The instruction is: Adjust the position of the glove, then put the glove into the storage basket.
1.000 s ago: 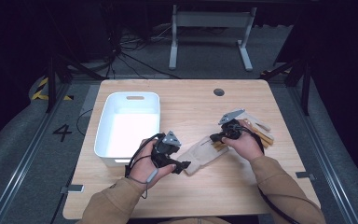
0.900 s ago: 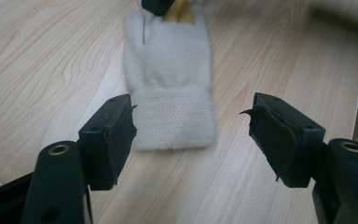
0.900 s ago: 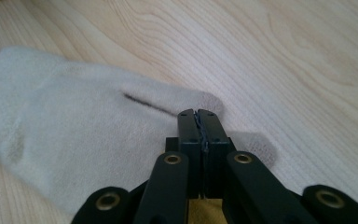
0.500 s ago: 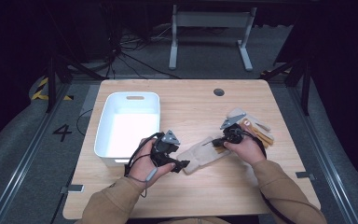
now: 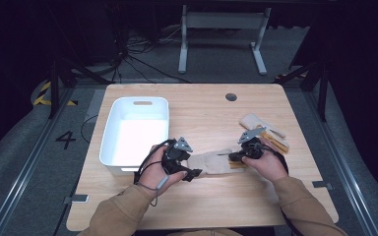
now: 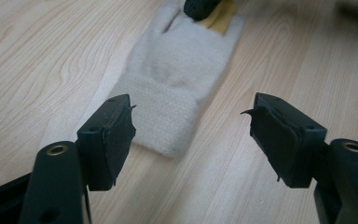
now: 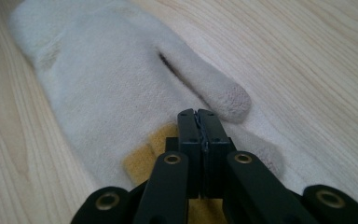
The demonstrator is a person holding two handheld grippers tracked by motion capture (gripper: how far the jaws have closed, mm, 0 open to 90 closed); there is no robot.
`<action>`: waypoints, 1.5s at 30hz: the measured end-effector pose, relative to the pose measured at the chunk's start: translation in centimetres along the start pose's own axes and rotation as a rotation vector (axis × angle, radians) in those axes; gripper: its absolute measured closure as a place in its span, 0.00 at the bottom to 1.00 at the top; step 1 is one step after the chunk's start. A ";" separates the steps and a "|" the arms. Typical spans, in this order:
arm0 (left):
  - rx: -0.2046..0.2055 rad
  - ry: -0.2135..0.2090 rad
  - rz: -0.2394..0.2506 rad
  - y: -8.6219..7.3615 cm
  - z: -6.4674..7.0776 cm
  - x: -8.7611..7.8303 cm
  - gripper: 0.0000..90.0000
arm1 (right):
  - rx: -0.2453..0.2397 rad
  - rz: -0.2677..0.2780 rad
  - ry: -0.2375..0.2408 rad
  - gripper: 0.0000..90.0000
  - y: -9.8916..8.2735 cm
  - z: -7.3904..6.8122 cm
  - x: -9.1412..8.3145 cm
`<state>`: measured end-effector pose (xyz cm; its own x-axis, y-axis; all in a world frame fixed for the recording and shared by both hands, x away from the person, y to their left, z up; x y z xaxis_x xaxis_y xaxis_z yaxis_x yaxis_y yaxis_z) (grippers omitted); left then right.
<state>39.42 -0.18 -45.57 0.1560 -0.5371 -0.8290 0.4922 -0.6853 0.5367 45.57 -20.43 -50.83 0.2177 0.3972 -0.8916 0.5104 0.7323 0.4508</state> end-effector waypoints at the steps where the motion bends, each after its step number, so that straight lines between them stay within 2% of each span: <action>1: 0.000 -0.001 -0.001 0.0 0.0 0.0 0.34 | 0.002 -0.002 0.001 1.00 -0.1 -0.1 -0.1; 12: 0.004 0.000 -0.010 0.1 -0.1 0.4 0.35 | 0.012 0.014 0.020 0.99 -0.9 -0.7 -0.4; 18: 0.005 0.000 -0.011 0.1 -0.2 0.3 0.35 | 0.030 0.072 0.034 0.94 -0.6 -0.8 -1.3; 27: 0.003 -0.001 -0.002 0.2 -0.1 0.1 0.35 | 0.060 0.161 -0.017 0.90 -0.3 -0.1 -4.1; 33: 0.004 -0.001 -0.006 0.1 -0.1 0.1 0.35 | 0.091 0.203 -0.050 0.88 -0.3 0.7 -5.2; 39: 0.004 -0.001 -0.004 0.0 -0.1 0.0 0.35 | 0.125 0.249 -0.101 0.80 -0.4 2.1 -6.2; 45: -0.004 0.003 -0.007 -0.3 -0.2 0.0 0.35 | 0.188 0.280 -0.149 0.72 -0.9 4.1 -6.9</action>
<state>39.38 0.12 -45.80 0.1552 -0.5303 -0.8335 0.4971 -0.6872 0.5298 47.06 -26.11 -45.27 0.4826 0.4727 -0.7373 0.5545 0.4867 0.6750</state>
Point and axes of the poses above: each handheld gripper's, and its own axes: x roughly forward along the jaws, y roughly out of its top, z roughly to its right, the point moved 8 cm from there along x, roughly forward along the jaws, and after that the axes turned 10 degrees about -z, right-handed, at the moved point
